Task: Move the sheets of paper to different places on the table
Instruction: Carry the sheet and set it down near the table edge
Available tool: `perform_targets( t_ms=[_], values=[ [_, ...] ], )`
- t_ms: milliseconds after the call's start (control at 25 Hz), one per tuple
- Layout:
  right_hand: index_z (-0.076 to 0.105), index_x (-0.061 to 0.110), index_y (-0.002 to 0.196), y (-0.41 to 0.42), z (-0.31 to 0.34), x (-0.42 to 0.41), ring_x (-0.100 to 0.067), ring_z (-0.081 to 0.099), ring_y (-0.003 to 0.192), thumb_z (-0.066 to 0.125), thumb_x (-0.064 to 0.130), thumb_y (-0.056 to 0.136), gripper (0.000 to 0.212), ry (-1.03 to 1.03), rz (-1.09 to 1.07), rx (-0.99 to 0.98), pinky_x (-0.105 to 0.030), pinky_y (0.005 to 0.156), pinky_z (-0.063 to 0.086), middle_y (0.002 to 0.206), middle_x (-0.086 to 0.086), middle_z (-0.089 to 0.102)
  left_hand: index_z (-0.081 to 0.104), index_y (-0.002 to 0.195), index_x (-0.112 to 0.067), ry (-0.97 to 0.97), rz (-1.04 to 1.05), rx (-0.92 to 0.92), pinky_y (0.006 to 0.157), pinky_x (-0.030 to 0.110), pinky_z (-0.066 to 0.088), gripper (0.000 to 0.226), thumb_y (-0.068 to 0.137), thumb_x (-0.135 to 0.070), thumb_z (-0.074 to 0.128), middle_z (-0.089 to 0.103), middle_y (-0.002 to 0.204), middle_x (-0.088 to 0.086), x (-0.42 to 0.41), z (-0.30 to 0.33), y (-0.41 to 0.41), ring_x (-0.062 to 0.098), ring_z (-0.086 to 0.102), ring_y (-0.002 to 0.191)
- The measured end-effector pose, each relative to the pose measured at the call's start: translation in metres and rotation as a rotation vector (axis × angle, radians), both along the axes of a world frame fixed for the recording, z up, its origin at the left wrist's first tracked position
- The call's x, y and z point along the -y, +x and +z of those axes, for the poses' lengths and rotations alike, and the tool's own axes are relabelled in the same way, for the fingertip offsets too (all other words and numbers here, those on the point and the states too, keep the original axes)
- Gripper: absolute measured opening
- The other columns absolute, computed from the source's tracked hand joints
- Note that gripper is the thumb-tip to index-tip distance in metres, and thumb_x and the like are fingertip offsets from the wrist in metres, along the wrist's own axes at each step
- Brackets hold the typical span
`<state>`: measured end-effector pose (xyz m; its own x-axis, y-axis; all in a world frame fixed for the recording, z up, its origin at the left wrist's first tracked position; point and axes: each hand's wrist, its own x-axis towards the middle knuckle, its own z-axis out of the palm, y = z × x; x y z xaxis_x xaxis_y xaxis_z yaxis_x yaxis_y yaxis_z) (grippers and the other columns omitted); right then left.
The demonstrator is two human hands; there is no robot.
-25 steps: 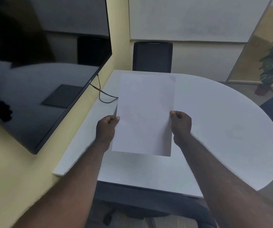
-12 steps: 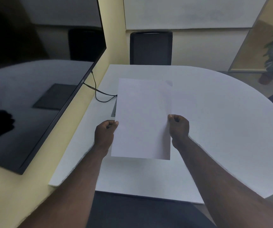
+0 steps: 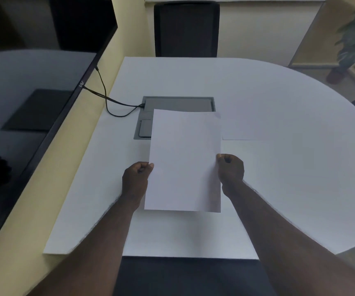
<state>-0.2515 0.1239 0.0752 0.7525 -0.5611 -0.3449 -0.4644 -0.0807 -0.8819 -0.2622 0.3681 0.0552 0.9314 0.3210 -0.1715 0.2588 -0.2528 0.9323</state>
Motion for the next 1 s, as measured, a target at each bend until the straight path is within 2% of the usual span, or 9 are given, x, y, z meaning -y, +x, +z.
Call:
perform_targets(
  t_ms=[80, 200, 280, 360, 520, 680, 800, 880, 1000],
  values=[
    [0.064, -0.003, 0.093, 0.006, -0.019, -0.002, -0.022, 0.048, 0.077, 0.057, 0.026, 0.088, 0.03, -0.004, -0.009, -0.022, -0.044, 0.083, 0.048, 0.079, -0.013, 0.056, 0.071, 0.086, -0.018, 0.008, 0.001, -0.031, 0.061, 0.02, 0.041, 0.011, 0.089, -0.028, 0.068, 0.063, 0.071, -0.007, 0.0, -0.017, 0.005, 0.007, 0.054, 0.064],
    [0.062, -0.004, 0.092, 0.014, -0.044, -0.005, -0.02, 0.045, 0.075, 0.057, 0.025, 0.088, 0.03, 0.032, 0.0, -0.048, -0.037, 0.075, 0.039, 0.076, -0.012, 0.05, 0.07, 0.08, -0.02, 0.037, 0.024, -0.058, 0.057, 0.016, 0.042, 0.012, 0.088, -0.028, 0.067, 0.064, 0.07, -0.007, 0.002, -0.04, 0.012, 0.007, 0.054, 0.063],
    [0.061, 0.008, 0.074, 0.018, -0.057, -0.008, -0.023, 0.044, 0.074, 0.056, 0.026, 0.088, 0.024, 0.027, 0.014, -0.084, -0.037, 0.075, 0.036, 0.07, 0.001, 0.051, 0.07, 0.08, -0.019, 0.055, 0.031, -0.077, 0.06, 0.019, 0.042, 0.012, 0.088, -0.028, 0.067, 0.065, 0.07, -0.008, 0.003, -0.053, 0.015, 0.007, 0.055, 0.065],
    [0.049, 0.019, 0.061, 0.021, -0.07, -0.009, -0.024, 0.042, 0.072, 0.056, 0.027, 0.089, 0.03, 0.007, 0.027, -0.111, -0.038, 0.076, 0.034, 0.064, 0.006, 0.045, 0.07, 0.08, -0.017, 0.085, 0.021, -0.109, 0.061, 0.022, 0.041, 0.014, 0.088, -0.028, 0.067, 0.063, 0.067, -0.009, 0.004, -0.066, 0.017, 0.008, 0.055, 0.065],
    [0.046, 0.02, 0.061, 0.021, -0.095, -0.006, -0.025, 0.043, 0.07, 0.054, 0.025, 0.088, 0.028, -0.047, 0.022, -0.182, -0.039, 0.078, 0.037, 0.064, 0.002, 0.045, 0.067, 0.074, -0.013, 0.158, -0.002, -0.156, 0.058, 0.025, 0.037, 0.019, 0.089, -0.026, 0.067, 0.05, 0.054, -0.011, 0.004, -0.091, 0.013, 0.009, 0.046, 0.055],
    [0.035, 0.019, 0.055, 0.013, -0.116, -0.009, -0.025, 0.035, 0.065, 0.053, 0.022, 0.085, 0.035, -0.07, 0.028, -0.262, -0.039, 0.075, 0.028, 0.058, 0.003, 0.037, 0.067, 0.073, -0.013, 0.167, 0.006, -0.224, 0.059, 0.026, 0.037, 0.02, 0.088, -0.025, 0.067, 0.049, 0.053, -0.011, -0.001, -0.11, 0.001, 0.014, 0.046, 0.057],
    [0.04, 0.02, 0.055, 0.004, -0.129, -0.013, -0.025, 0.04, 0.064, 0.053, 0.025, 0.085, 0.033, -0.102, 0.02, -0.327, -0.039, 0.076, 0.033, 0.057, 0.005, 0.042, 0.064, 0.071, -0.017, 0.197, 0.011, -0.278, 0.069, 0.034, 0.045, 0.02, 0.086, -0.029, 0.069, 0.056, 0.058, 0.001, -0.006, -0.119, -0.007, 0.023, 0.05, 0.064],
    [0.051, 0.022, 0.063, 0.0, -0.136, -0.014, -0.024, 0.05, 0.07, 0.053, 0.029, 0.088, 0.026, -0.13, 0.016, -0.351, -0.041, 0.084, 0.038, 0.064, 0.009, 0.053, 0.064, 0.071, -0.017, 0.244, 0.004, -0.299, 0.079, 0.041, 0.051, 0.02, 0.085, -0.031, 0.069, 0.067, 0.074, 0.011, -0.008, -0.123, -0.007, 0.033, 0.059, 0.074],
    [0.054, 0.026, 0.069, 0.0, -0.144, -0.017, -0.021, 0.056, 0.075, 0.054, 0.032, 0.089, 0.02, -0.216, 0.01, -0.379, -0.041, 0.087, 0.036, 0.07, 0.016, 0.056, 0.065, 0.07, -0.017, 0.292, 0.011, -0.311, 0.082, 0.04, 0.053, 0.02, 0.082, -0.031, 0.071, 0.067, 0.071, 0.004, -0.008, -0.122, -0.005, 0.032, 0.065, 0.083]
  ],
)
